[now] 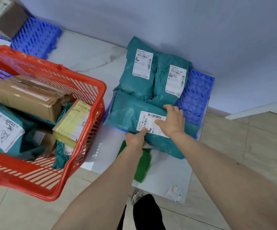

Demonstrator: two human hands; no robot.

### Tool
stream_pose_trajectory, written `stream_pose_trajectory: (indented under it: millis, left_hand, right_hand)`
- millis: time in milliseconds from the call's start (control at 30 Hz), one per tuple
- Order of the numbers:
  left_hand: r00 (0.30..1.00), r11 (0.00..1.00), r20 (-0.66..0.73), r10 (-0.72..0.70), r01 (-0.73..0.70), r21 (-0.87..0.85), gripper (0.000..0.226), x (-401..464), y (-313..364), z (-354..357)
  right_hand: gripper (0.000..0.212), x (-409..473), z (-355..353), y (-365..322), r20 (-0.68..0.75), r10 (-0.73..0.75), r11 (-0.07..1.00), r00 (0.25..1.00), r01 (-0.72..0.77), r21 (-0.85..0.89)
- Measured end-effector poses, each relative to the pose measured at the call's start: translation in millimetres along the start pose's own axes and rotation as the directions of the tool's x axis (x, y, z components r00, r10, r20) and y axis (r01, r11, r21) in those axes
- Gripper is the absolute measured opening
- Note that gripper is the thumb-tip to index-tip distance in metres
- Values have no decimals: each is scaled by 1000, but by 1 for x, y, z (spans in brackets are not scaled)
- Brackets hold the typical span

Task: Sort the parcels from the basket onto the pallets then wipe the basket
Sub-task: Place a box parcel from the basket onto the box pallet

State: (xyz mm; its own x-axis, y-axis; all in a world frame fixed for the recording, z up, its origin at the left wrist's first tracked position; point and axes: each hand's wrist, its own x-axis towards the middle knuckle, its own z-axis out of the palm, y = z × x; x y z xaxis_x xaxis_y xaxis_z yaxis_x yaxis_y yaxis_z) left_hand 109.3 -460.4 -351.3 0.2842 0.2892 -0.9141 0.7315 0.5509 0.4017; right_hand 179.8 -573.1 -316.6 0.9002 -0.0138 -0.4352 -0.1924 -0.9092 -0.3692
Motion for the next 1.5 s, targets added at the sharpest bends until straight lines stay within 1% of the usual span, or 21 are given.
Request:
stream_pose_trajectory:
  millis: [100,200,367,467,533,667,800,933,1067,1167,1233,1333,1367,1433,1500]
  left_hand:
    - [999,996,13,-33,32,78,52,-8,0,-4]
    - [999,989,9,-54,52,137,52,-22,5,-6]
    - [998,990,43,-47,40,137,45,-62,24,-9]
    - [999,989,51,-17,9,150,46,-94,40,-12]
    - [997,989,79,11,-23,149,43,-115,52,-18]
    - [985,991,158,71,-88,102,23,-152,75,-36]
    - [967,987,217,132,-147,58,20,-178,104,-60]
    - [948,975,246,200,-217,46,20,-187,137,-98]
    - [930,962,259,259,-273,19,20,-179,170,-155]
    - [931,959,262,254,-278,56,21,-167,194,-206]
    - [936,959,266,230,-265,103,25,-154,208,-236]
    - [949,956,236,210,-250,152,21,-139,225,-276]
    - [950,954,230,211,-252,162,23,-134,229,-287]
    - [955,951,218,199,-242,193,36,-120,236,-305]
    - [963,949,195,185,-227,219,38,-102,241,-318]
  right_hand:
    - [67,-8,-2,4,-30,-8,1000,1000,7,-6]
    - [69,-17,-11,3,-30,-20,1000,999,20,1]
    - [67,-36,-36,-6,-7,-34,999,999,34,22]
    - [63,-51,-54,-16,-4,-66,997,998,67,45]
    - [58,-61,-67,-29,-21,-86,992,996,87,91]
    - [46,-79,-90,-64,-114,-80,966,990,105,235]
    - [37,-99,-98,-103,-181,-83,930,980,141,340]
    - [33,-117,-85,-151,-205,-80,909,976,156,388]
    - [29,-135,-60,-213,-204,-79,878,976,165,450]
    - [26,-148,-38,-258,-195,-54,867,979,143,477]
    - [27,-154,-23,-282,-162,-45,877,986,117,465]
    - [32,-160,-1,-310,-111,5,884,994,48,465]
    - [34,-161,6,-317,-90,21,885,996,24,466]
    - [36,-163,19,-330,-38,47,891,998,-25,453]
    - [39,-163,31,-340,21,84,889,996,-84,449]
